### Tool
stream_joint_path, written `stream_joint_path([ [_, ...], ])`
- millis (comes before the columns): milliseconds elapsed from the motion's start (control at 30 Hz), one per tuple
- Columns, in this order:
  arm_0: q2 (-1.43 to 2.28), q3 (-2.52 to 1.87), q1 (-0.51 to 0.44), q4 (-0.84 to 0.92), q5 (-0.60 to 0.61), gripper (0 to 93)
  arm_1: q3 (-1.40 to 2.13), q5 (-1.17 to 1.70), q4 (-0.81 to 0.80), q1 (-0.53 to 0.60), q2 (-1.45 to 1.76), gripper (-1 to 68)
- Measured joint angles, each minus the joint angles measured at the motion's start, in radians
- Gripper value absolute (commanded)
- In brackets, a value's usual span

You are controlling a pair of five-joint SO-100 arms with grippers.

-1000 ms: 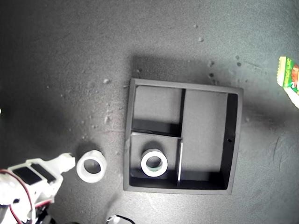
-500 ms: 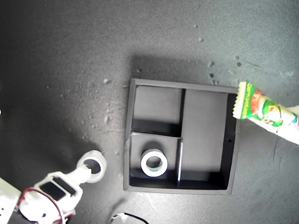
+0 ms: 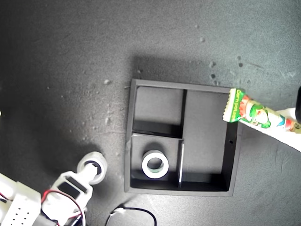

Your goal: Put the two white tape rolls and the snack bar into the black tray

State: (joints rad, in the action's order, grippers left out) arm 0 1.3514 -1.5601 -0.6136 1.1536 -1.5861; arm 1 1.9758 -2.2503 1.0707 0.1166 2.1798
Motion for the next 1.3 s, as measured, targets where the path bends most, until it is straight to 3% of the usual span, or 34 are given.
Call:
stream_joint_path([
  [100, -0.011, 0.002, 0.008, -0.002, 0.017, 16.6, 0.006, -0.095, 0.04, 0.04, -0.009, -0.3],
  [333, -0.011, -0.017, 0.067, -0.003, 0.018, 0.2, 0.014, -0.359, 0.186, 0.181, -0.009, -0.2],
  [500, 0.0, -0.029, 0.084, 0.006, 0.052, 0.1, 0.02, -0.601, 0.29, 0.273, -0.009, -0.2],
  [667, 0.064, -0.029, 0.083, 0.078, 0.067, 0.1, 0.02, -0.724, 0.364, 0.278, -0.011, -0.4],
  [1000, 0.19, 0.189, 0.112, 0.397, 0.196, 0.1, 0.02, 0.1, 0.249, 0.003, -0.012, -0.5],
  [1100, 0.19, 0.362, 0.161, 0.518, 0.279, 0.1, 0.005, 0.399, 0.187, -0.072, -0.012, -0.5],
  [1300, 0.091, 0.693, 0.33, 0.634, 0.471, 0.0, -0.107, 0.986, 0.193, -0.114, -0.012, -0.5],
])
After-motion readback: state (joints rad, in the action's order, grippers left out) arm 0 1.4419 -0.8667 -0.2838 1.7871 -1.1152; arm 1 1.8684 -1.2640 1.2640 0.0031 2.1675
